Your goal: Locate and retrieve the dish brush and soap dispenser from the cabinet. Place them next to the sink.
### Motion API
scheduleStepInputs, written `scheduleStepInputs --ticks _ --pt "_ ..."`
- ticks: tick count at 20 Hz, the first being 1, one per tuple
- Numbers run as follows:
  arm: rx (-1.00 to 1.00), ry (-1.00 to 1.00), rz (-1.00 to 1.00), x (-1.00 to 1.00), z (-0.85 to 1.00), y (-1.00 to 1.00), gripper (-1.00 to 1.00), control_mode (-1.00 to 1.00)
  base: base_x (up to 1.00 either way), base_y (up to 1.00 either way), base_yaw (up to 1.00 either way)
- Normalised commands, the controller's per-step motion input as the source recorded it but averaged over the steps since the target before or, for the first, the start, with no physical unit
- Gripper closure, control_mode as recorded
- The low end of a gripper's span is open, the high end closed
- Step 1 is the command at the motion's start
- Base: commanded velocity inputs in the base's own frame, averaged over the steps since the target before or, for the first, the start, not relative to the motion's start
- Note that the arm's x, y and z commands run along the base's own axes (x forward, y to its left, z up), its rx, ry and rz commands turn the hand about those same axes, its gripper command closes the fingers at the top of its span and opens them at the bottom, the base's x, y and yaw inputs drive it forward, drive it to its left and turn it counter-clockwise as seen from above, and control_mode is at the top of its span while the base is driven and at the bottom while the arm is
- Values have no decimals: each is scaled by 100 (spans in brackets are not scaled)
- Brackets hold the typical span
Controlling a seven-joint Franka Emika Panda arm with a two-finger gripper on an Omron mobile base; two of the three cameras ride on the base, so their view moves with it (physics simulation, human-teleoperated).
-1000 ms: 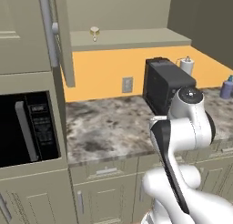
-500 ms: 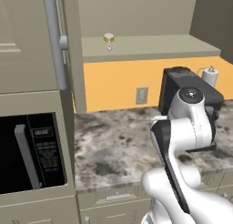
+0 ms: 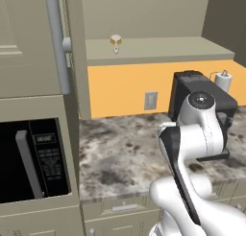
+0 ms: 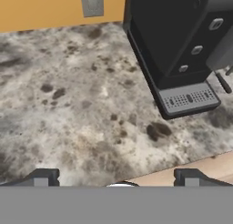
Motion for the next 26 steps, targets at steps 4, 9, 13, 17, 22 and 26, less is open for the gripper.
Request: scheduleStepInputs --ticks 4,9,13,17,22,26 --pt "0 0 0 0 0 0 -100 100 0 9 0" --pt "-1 -4 6 0 16 32 -100 -100 0 0 0" --pt "-7 -12 3 16 45 45 -100 -100 0 0 0" --pt "-1 -7 18 19 70 48 -100 -100 0 0 0" --pt "6 -1 30 18 57 1 -100 -100 0 0 0" --pt "5 -1 27 6 64 7 -100 -100 0 0 0"
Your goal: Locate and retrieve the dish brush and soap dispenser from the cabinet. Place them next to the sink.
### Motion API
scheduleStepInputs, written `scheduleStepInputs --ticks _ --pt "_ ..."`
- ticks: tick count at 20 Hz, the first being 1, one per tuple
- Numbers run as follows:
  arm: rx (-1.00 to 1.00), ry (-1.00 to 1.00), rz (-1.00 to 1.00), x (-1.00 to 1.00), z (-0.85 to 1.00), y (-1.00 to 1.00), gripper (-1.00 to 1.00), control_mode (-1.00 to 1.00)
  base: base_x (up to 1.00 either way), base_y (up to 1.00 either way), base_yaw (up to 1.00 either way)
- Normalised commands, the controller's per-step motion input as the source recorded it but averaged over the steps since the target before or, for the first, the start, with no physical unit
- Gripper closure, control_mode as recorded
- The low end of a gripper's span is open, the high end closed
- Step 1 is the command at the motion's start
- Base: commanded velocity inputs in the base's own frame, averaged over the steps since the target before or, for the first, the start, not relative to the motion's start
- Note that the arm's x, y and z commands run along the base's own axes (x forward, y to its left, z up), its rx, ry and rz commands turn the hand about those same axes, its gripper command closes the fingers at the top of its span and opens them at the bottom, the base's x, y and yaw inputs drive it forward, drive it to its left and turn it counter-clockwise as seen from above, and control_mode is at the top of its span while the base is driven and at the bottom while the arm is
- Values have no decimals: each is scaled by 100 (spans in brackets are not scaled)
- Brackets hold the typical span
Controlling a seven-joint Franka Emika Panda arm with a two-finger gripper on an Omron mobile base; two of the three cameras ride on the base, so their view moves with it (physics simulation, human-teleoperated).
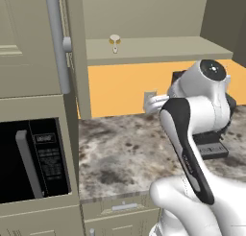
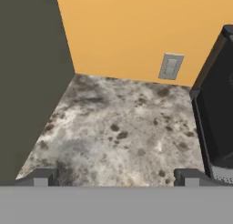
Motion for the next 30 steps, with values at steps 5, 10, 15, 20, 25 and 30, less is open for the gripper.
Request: scheduleStepInputs --ticks 5,10,15,20,25,30 --pt "0 -10 3 -1 70 7 -100 -100 0 0 0" --pt "0 -13 -5 -1 52 16 -100 -100 0 0 0" --pt "0 -20 -16 16 17 17 -100 -100 0 0 0" --pt "2 -21 -19 18 37 28 -100 -100 0 0 0" --pt "0 -2 -5 48 35 18 -100 -100 0 0 0" --pt "-1 12 14 59 27 0 -100 -100 0 0 0"
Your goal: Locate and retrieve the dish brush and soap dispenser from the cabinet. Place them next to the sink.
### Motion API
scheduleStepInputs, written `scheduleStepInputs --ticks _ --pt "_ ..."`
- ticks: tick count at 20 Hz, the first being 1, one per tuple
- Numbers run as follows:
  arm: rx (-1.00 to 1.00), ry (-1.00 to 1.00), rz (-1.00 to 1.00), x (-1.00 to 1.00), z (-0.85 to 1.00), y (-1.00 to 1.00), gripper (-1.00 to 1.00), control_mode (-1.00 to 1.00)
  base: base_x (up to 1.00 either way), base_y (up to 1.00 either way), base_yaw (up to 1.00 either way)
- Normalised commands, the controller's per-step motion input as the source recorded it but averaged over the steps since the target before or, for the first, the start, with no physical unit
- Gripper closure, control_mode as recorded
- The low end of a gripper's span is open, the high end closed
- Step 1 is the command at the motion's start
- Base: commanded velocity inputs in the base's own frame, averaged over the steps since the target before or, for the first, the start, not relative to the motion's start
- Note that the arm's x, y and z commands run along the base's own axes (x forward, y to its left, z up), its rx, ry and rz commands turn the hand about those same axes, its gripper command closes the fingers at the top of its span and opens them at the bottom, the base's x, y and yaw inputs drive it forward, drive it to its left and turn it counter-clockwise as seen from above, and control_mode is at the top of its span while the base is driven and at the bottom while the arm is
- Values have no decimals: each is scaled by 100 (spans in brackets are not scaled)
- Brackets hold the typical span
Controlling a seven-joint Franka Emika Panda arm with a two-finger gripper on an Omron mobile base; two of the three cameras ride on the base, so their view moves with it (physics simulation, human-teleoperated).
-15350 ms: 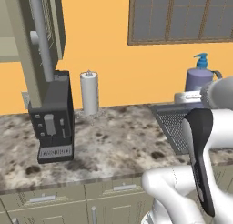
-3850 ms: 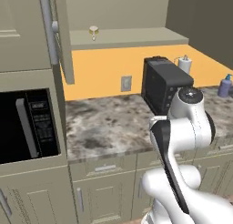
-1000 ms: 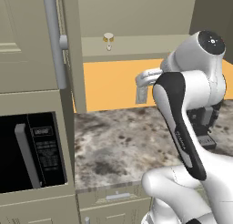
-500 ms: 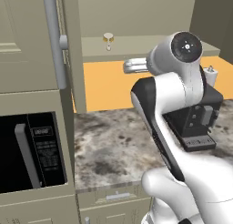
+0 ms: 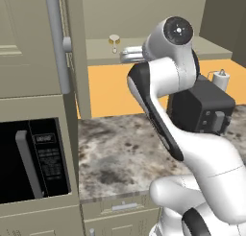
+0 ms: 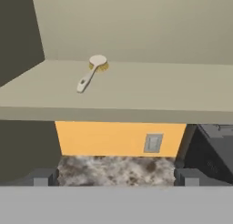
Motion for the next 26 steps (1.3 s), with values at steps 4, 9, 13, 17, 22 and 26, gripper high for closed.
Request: scheduleStepInputs --ticks 4,9,13,17,22,26 --pt "0 2 9 60 15 2 -100 -100 0 0 0" --pt "-4 -1 2 57 2 22 -100 -100 0 0 0" --pt "-6 -1 -2 68 0 43 -100 -100 0 0 0" --pt "-1 0 0 71 0 16 -100 -100 0 0 0" --pt "0 1 0 63 -1 2 -100 -100 0 0 0" --pt "0 5 -1 48 -10 10 -100 -100 0 0 0"
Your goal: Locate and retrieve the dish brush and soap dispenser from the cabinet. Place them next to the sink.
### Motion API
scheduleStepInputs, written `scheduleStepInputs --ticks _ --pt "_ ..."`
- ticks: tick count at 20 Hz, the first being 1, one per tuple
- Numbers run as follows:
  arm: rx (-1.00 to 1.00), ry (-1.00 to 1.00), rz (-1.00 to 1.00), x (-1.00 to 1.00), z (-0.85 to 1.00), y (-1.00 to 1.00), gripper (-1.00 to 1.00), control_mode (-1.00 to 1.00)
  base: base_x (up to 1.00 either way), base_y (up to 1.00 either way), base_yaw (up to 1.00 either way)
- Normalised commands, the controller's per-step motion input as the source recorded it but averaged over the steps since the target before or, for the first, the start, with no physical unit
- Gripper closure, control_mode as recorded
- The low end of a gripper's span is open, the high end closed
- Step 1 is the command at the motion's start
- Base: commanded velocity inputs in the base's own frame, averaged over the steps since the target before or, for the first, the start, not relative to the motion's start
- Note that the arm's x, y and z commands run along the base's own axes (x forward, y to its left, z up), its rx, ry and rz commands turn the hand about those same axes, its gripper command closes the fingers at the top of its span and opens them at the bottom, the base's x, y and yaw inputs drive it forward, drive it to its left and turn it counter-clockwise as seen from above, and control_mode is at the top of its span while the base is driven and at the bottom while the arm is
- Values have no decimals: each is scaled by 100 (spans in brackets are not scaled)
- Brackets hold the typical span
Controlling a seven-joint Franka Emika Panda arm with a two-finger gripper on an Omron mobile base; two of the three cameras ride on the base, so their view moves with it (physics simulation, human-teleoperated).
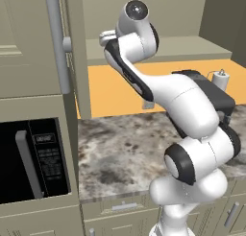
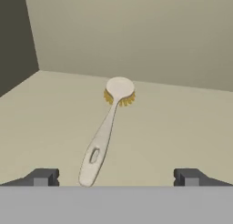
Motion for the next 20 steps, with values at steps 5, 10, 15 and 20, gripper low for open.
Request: scheduleStepInputs --ticks 5,10,15,20 --pt "0 4 -10 41 -14 14 -100 -100 0 0 0" --pt "0 1 -14 52 -2 13 -100 -100 0 0 0" --pt "0 9 -11 48 -4 17 -100 -100 0 0 0" --pt "0 9 0 46 0 27 -100 -100 0 0 0"
